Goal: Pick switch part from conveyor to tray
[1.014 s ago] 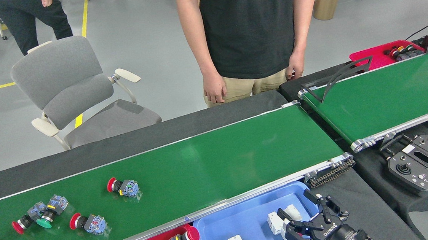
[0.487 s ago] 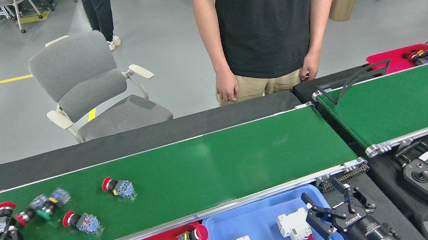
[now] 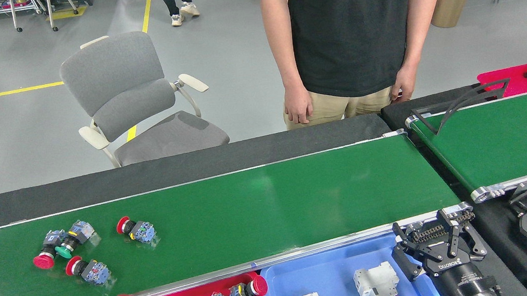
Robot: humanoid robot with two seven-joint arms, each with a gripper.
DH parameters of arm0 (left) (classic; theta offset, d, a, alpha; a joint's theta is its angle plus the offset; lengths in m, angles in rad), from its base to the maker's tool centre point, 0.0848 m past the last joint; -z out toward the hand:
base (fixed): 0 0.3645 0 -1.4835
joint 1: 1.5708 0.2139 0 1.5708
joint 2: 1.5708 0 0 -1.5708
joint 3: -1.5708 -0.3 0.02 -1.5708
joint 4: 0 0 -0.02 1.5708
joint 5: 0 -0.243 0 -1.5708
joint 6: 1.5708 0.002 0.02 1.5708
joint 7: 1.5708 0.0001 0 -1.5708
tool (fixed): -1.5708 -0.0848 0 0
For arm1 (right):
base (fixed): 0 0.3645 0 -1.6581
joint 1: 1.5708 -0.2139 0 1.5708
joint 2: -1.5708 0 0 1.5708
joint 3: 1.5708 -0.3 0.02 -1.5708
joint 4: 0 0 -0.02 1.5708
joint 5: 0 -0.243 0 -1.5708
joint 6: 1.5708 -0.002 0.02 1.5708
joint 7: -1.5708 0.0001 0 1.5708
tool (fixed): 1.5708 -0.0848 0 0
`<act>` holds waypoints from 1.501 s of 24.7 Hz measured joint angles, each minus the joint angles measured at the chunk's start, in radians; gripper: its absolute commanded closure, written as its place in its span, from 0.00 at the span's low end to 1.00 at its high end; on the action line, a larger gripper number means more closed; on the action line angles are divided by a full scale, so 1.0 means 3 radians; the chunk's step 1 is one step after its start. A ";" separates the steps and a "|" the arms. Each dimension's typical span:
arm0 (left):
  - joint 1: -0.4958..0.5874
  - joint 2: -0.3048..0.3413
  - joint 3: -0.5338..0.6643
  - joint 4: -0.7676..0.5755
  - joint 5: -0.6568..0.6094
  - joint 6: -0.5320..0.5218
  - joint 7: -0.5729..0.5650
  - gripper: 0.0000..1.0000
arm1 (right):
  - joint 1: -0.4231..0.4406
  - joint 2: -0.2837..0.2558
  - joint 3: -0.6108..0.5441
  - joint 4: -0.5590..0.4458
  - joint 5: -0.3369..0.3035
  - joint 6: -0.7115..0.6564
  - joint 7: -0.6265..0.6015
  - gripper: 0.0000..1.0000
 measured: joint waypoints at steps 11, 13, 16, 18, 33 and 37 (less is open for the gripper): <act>0.0000 -0.0163 0.0203 -0.0126 -0.0003 0.1561 -0.0015 0.01 | 0.0002 0.0000 0.0001 0.0012 -0.0002 -0.0096 0.0000 0.01; 0.0015 -0.0163 0.0240 -0.0131 -0.0003 0.1762 -0.0055 0.01 | 0.0004 0.0000 0.0001 0.0012 -0.0002 -0.0109 -0.0003 0.01; 0.0029 -0.0163 0.0250 -0.0133 -0.0003 0.1871 -0.0230 0.01 | 0.0004 0.0000 0.0001 0.0013 -0.0002 -0.0116 -0.0007 0.01; 0.0029 -0.0162 0.0250 -0.0141 -0.0003 0.1894 -0.0332 0.01 | 0.0004 0.0000 0.0001 0.0015 -0.0002 -0.0118 -0.0008 0.01; -0.0584 0.0175 0.0253 0.0427 -0.0003 0.1970 -0.0581 0.01 | -0.0009 0.0000 0.0004 0.0067 -0.0002 -0.0215 0.0000 0.01; -0.0880 0.0330 0.0253 0.0806 -0.0003 0.2012 -0.0587 0.01 | -0.0010 0.0000 0.0004 0.0076 -0.0002 -0.0217 0.0001 0.01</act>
